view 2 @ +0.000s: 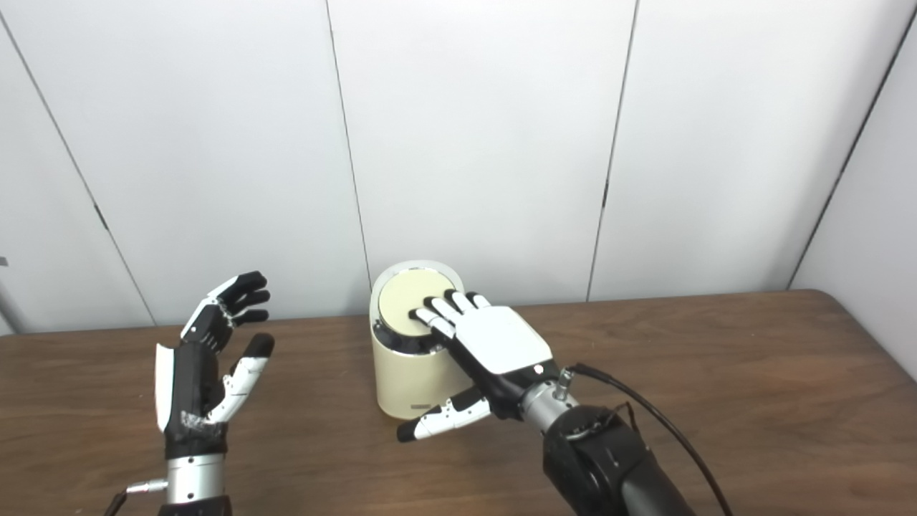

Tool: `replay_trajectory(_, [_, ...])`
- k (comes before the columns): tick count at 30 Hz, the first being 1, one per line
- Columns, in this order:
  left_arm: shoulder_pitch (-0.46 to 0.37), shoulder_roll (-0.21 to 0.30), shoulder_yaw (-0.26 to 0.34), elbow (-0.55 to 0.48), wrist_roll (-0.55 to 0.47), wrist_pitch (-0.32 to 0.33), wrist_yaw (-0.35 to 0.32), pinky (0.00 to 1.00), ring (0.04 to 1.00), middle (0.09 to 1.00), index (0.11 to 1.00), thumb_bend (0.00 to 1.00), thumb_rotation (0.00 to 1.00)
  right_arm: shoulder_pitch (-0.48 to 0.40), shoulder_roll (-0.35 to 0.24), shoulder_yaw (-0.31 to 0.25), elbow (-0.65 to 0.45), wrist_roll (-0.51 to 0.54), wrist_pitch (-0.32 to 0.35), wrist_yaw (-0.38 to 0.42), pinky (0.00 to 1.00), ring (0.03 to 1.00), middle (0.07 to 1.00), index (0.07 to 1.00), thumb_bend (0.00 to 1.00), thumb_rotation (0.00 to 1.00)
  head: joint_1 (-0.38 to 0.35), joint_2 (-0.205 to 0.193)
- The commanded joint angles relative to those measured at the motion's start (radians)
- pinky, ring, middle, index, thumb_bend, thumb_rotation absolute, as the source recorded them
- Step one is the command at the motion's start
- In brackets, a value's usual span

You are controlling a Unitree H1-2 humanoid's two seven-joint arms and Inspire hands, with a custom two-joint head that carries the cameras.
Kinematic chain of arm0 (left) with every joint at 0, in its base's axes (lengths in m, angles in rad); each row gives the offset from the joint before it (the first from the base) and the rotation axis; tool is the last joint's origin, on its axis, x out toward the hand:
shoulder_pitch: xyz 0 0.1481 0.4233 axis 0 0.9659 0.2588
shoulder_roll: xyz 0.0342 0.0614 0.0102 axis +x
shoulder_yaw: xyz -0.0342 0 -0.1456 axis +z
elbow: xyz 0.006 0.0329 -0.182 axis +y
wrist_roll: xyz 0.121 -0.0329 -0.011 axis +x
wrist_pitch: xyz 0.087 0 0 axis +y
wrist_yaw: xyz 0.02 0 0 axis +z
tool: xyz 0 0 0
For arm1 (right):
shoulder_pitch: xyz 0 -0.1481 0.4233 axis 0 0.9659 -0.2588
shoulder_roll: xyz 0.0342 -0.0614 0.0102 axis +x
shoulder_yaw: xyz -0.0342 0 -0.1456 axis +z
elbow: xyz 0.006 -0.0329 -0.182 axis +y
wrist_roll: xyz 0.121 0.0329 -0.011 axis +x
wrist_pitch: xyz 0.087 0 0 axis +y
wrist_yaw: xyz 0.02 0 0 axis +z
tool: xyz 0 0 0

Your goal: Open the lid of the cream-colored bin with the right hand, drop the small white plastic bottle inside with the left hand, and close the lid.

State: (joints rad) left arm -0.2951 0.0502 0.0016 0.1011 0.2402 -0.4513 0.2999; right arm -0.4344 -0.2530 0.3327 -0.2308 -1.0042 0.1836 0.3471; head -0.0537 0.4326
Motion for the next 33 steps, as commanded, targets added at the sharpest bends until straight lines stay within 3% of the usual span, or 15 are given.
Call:
replay_trajectory(1, [-0.029, 0.005, -0.001, -0.015, 0.000, -0.017, 0.002, 0.66, 0.736, 0.773, 0.770, 0.79, 0.67, -0.013, 0.013, -0.034, -0.008, 0.028, -0.025, -0.081, 0.99, 0.973, 0.958, 0.938, 0.98, 0.77, 0.001, -0.002])
replay_trajectory(6, [-0.026, 0.010, -0.009, -0.019, -0.037, -0.018, -0.011, 0.68, 0.744, 0.778, 0.774, 0.85, 0.51, 0.022, 0.049, -0.097, -0.006, 0.145, -0.077, -0.194, 0.93, 0.943, 0.943, 0.938, 0.96, 0.74, 0.003, -0.004])
replay_trajectory(9, [-0.025, 0.013, -0.013, -0.023, -0.044, -0.018, -0.013, 0.68, 0.748, 0.780, 0.777, 0.85, 0.49, 0.042, 0.064, -0.143, -0.008, 0.256, -0.109, -0.228, 0.95, 0.956, 0.966, 0.966, 0.95, 0.81, 0.005, -0.003])
replay_trajectory(14, [-0.022, 0.018, -0.013, -0.026, -0.051, -0.018, -0.018, 0.68, 0.748, 0.782, 0.779, 0.85, 0.50, 0.072, 0.080, -0.208, 0.008, 0.405, -0.197, -0.303, 0.95, 0.961, 0.962, 0.974, 0.98, 0.90, 0.006, -0.004])
replay_trajectory(20, [-0.018, 0.046, -0.036, -0.039, -0.085, -0.018, -0.035, 0.70, 0.757, 0.787, 0.782, 0.86, 0.55, 0.102, 0.096, -0.272, 0.082, 0.587, -0.370, -0.398, 0.80, 0.890, 0.922, 0.928, 1.00, 0.86, 0.006, -0.002])
replay_trajectory(23, [-0.013, 0.056, -0.045, -0.052, -0.078, -0.018, -0.027, 0.70, 0.753, 0.782, 0.777, 0.88, 0.63, 0.120, 0.108, -0.302, 0.121, 0.644, -0.443, -0.441, 0.81, 0.885, 0.912, 0.909, 1.00, 0.87, 0.008, 0.003])
replay_trajectory(27, [-0.010, 0.062, -0.049, -0.066, -0.074, -0.018, -0.021, 0.69, 0.749, 0.776, 0.773, 0.92, 0.69, 0.140, 0.116, -0.328, 0.148, 0.688, -0.485, -0.466, 0.84, 0.911, 0.933, 0.919, 1.00, 0.87, 0.008, 0.003])
replay_trajectory(33, [-0.005, 0.062, -0.047, -0.081, -0.075, -0.018, -0.014, 0.68, 0.745, 0.772, 0.771, 0.92, 0.67, 0.160, 0.130, -0.352, 0.151, 0.746, -0.524, -0.477, 0.81, 0.885, 0.923, 0.908, 1.00, 0.84, 0.013, 0.003])
